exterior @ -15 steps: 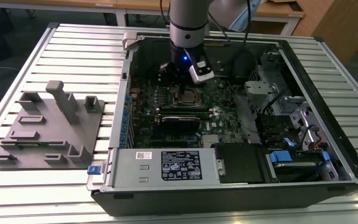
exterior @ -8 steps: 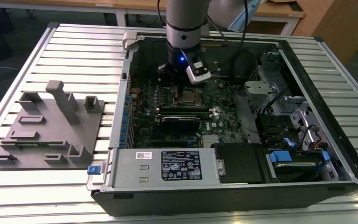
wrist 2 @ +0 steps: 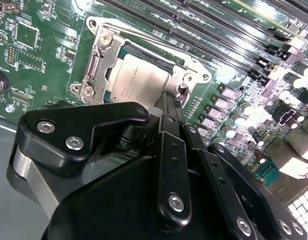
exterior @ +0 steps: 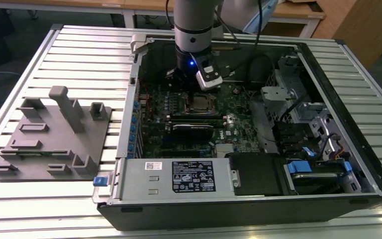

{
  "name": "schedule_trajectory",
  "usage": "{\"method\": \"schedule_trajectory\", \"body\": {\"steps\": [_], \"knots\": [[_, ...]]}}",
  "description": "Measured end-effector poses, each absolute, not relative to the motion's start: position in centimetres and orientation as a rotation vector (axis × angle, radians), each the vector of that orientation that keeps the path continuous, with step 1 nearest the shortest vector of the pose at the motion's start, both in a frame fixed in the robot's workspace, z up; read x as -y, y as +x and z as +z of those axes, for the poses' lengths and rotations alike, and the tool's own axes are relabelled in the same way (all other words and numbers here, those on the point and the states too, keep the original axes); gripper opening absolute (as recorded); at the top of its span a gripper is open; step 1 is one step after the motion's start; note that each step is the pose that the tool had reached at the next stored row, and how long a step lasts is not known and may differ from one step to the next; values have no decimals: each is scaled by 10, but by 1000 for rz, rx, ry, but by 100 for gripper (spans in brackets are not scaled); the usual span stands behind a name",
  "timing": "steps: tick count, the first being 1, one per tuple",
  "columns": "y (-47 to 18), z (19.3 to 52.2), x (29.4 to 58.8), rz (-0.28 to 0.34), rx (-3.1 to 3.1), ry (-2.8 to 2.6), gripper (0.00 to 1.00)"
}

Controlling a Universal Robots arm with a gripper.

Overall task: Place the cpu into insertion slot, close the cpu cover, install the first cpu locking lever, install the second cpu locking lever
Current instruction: 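Close the cpu cover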

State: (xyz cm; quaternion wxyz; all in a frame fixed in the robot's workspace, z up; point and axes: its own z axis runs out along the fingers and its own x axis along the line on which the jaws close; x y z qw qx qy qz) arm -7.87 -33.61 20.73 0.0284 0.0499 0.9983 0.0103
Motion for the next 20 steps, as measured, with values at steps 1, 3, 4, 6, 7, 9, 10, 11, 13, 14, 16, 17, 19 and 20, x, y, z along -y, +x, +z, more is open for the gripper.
{"method": "schedule_trajectory", "body": {"steps": [1, 3, 4, 6, 7, 9, 10, 11, 13, 14, 16, 17, 19, 20], "knots": [[-80, 207, 336, 30, -3079, 154, 10], [-81, 205, 336, 26, -3077, 154, 10], [-82, 205, 336, 25, -3077, 154, 10], [-82, 204, 336, 24, -3076, 154, 10], [-82, 204, 336, 24, -3077, 153, 10], [-83, 204, 336, 25, -3076, 154, 10], [-83, 203, 336, 25, -3076, 154, 10], [-83, 203, 336, 25, -3075, 153, 10], [-84, 202, 336, 25, -3075, 153, 10], [-84, 202, 336, 24, -3075, 153, 10], [-84, 202, 336, 25, -3075, 153, 10], [-84, 202, 336, 25, -3075, 153, 10], [-85, 201, 336, 25, -3075, 154, 10], [-85, 201, 336, 25, -3074, 154, 10]]}}
